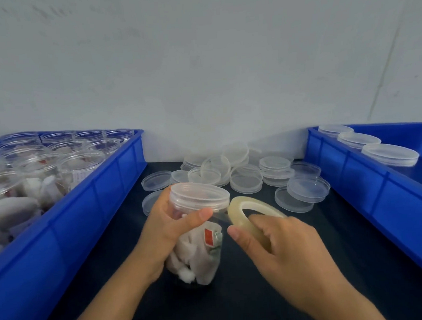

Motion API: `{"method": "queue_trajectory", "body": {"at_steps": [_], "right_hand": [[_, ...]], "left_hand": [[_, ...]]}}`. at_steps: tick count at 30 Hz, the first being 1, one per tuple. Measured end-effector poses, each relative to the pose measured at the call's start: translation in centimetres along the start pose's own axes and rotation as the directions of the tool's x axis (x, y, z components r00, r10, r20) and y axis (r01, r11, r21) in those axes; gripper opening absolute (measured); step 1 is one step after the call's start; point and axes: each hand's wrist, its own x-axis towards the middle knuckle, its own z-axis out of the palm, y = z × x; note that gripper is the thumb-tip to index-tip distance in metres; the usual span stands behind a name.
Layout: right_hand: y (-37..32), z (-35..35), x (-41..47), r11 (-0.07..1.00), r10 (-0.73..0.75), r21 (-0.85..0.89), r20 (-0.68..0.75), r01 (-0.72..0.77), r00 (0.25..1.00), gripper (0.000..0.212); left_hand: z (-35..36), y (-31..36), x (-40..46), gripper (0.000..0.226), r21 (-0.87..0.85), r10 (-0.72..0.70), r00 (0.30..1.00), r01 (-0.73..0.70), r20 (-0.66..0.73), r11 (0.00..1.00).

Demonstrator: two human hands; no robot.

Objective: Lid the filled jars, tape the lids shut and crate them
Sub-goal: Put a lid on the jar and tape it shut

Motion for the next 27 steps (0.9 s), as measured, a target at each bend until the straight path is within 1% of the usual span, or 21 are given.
{"method": "queue_trajectory", "body": {"at_steps": [3,7,10,16,20,23,27], "right_hand": [[0.4,-0.2,0.1,1.0,-0.018,-0.005,0.003,0.018,1.0,0.064],[1.3,-0.6,0.4,0.998,0.047,0.032,0.004,-0.047,0.999,0.055],[1.8,-0.7,0.7,0.999,0.044,0.013,0.005,-0.044,0.999,0.051],[2.0,-0.3,0.9,0.998,0.056,0.002,0.021,-0.056,0.998,0.055],[2.0,-0.2,0.9,0.998,0.06,0.009,0.013,-0.06,0.998,0.059],[1.9,0.0,0.8,0.998,0.062,-0.008,-0.007,-0.062,0.998,0.058],[1.9,0.0,0.9,0.998,0.06,-0.025,-0.046,-0.062,0.997,0.06]], "left_hand": [[-0.6,-0.1,0.3,0.097,-0.051,-0.049,0.996,0.053,0.073,0.997],[-0.3,-0.2,0.3,0.094,-0.084,-0.05,0.988,0.063,0.149,0.994],[0.2,-0.4,0.2,0.09,-0.142,-0.06,0.978,0.089,0.197,0.986],[0.2,-0.6,0.3,0.113,-0.186,-0.071,0.978,0.108,0.194,0.977],[0.2,-0.5,0.3,0.117,-0.174,-0.075,0.976,0.112,0.204,0.978],[0.1,-0.6,0.4,0.116,-0.168,-0.067,0.974,0.104,0.215,0.98],[0.4,-0.8,-0.3,0.116,-0.173,-0.064,0.98,0.097,0.191,0.98]]}}
